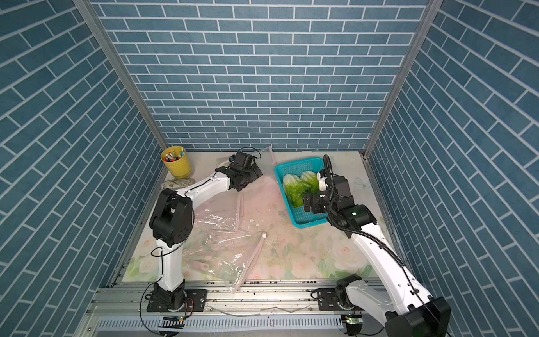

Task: Open the zip-top bag and take out the chinese cabbages
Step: Adjust the zipper food storage bag at the center of the board.

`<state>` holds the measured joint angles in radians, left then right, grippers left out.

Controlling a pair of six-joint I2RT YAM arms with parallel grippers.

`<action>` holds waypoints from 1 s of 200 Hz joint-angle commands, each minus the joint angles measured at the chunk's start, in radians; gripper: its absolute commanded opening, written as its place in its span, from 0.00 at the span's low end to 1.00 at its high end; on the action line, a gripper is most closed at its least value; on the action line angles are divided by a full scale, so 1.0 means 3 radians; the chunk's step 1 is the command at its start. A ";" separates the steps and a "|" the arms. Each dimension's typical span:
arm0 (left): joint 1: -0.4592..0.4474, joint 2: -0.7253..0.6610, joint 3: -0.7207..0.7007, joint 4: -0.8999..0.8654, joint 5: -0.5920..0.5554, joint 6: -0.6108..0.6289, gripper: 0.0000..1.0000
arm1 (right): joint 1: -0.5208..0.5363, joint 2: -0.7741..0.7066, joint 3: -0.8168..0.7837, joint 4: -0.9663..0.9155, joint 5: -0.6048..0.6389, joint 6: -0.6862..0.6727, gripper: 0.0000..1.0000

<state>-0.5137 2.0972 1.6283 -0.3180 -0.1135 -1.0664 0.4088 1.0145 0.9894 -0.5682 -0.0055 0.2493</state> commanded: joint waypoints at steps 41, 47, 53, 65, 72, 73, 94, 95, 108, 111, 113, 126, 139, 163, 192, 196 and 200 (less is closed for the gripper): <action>-0.0077 0.0707 0.0588 0.0510 -0.0256 -0.0966 0.86 | 0.0003 -0.0103 -0.0132 -0.0172 0.0058 -0.0176 0.96; -0.0079 0.0762 0.0647 0.0540 -0.0277 -0.0975 0.82 | 0.0003 -0.0121 -0.0145 -0.0184 0.0061 -0.0176 0.96; -0.0077 0.0809 0.0709 0.0549 -0.0298 -0.0978 0.79 | 0.0001 -0.0136 -0.0153 -0.0192 0.0063 -0.0176 0.96; -0.0069 0.0884 0.0833 0.0556 -0.0356 -0.0976 0.70 | 0.0002 -0.0159 -0.0168 -0.0211 0.0050 -0.0187 0.96; -0.0059 0.0926 0.0902 0.0554 -0.0367 -0.0968 0.65 | 0.0001 -0.0163 -0.0169 -0.0222 0.0057 -0.0192 0.95; -0.0055 0.0936 0.0913 0.0554 -0.0365 -0.0967 0.64 | 0.0002 -0.0164 -0.0169 -0.0225 0.0058 -0.0192 0.95; -0.0001 0.1070 0.1118 0.0514 -0.0339 -0.0951 0.47 | 0.0002 -0.0178 -0.0198 -0.0233 0.0064 -0.0202 0.95; 0.0002 0.1077 0.1128 0.0516 -0.0336 -0.0950 0.46 | 0.0003 -0.0180 -0.0201 -0.0231 0.0067 -0.0202 0.95; 0.0039 0.1106 0.1176 0.0542 -0.0277 -0.0921 0.29 | 0.0000 -0.0200 -0.0238 -0.0192 0.0075 -0.0202 0.93; 0.0050 0.1101 0.1174 0.0556 -0.0257 -0.0908 0.24 | 0.0002 -0.0204 -0.0246 -0.0185 0.0067 -0.0202 0.93; 0.0053 0.1095 0.1171 0.0566 -0.0247 -0.0899 0.21 | 0.0004 -0.0204 -0.0252 -0.0179 0.0068 -0.0202 0.93; 0.0092 0.1027 0.1123 0.0583 -0.0172 -0.0802 0.00 | 0.0003 -0.0216 -0.0285 -0.0131 0.0065 -0.0199 0.91; 0.0116 0.0878 0.1002 0.0593 -0.0102 -0.0616 0.00 | 0.0002 -0.0219 -0.0321 -0.0067 0.0062 -0.0184 0.90; 0.0190 0.0339 0.0493 0.0588 0.0033 -0.0147 0.00 | 0.0003 -0.0137 -0.0327 0.0010 0.0020 -0.0176 0.91; 0.0344 -0.0531 -0.0572 0.0678 0.0168 0.0261 0.00 | 0.0015 -0.0210 -0.0507 0.0451 -0.0096 -0.0310 0.96; 0.0378 -0.0660 -0.0684 0.0659 0.0213 0.0290 0.00 | 0.0018 -0.0266 -0.0553 0.0589 -0.0111 -0.0331 0.97; 0.0425 -0.0767 -0.0783 0.0632 0.0256 0.0318 0.00 | 0.0022 -0.0332 -0.0625 0.0749 -0.0148 -0.0360 0.97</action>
<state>-0.4416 2.0548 1.5368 -0.1360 -0.0910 -1.1042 0.4088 0.9722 0.8745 -0.5251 -0.0082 0.2146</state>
